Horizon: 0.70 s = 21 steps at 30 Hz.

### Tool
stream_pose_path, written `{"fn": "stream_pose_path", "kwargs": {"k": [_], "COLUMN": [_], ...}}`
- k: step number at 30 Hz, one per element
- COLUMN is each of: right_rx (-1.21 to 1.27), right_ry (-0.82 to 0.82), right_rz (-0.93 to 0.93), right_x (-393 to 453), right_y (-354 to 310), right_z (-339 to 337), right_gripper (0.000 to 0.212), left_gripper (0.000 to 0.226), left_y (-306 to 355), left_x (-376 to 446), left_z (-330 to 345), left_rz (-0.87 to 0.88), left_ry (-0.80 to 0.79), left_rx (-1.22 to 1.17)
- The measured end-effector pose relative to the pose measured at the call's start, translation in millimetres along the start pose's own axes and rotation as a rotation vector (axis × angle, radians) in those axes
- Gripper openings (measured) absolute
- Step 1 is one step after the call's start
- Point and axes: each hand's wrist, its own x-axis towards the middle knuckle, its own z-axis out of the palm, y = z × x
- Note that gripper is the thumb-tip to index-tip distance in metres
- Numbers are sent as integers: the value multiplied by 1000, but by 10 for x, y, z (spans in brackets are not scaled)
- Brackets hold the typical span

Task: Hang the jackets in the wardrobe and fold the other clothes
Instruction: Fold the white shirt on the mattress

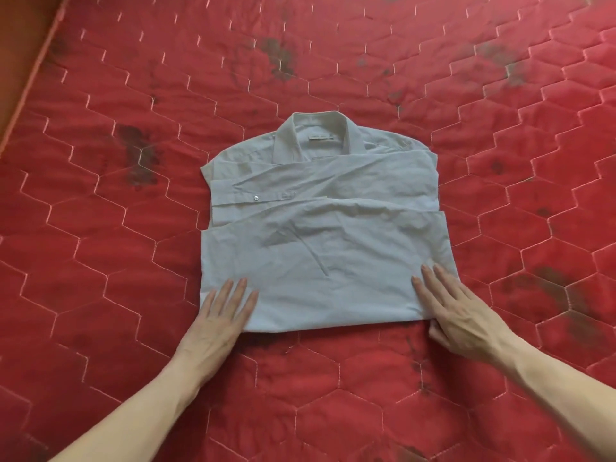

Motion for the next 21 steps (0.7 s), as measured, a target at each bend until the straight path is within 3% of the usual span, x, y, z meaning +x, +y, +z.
{"fn": "stream_pose_path", "kwargs": {"k": [4, 10, 12, 17, 21], "right_rx": [16, 187, 151, 129, 142], "right_ry": [-6, 94, 129, 79, 44], "right_rz": [15, 218, 228, 176, 124], "right_x": [36, 29, -2, -247, -643], "right_y": [-17, -113, -123, -165, -274], "right_z": [-34, -194, -196, -118, -192], "right_gripper": [97, 75, 71, 63, 77], "left_gripper": [91, 110, 109, 103, 94], "left_y": [190, 158, 65, -16, -29], "left_x": [47, -73, -126, -296, -495], "left_z": [-30, -143, -220, -283, -497], "left_rz": [-164, -121, -101, -103, -119], "left_ry": [-25, -88, -169, -198, -294], "left_rx": [-96, -158, -185, -142, -244]}}
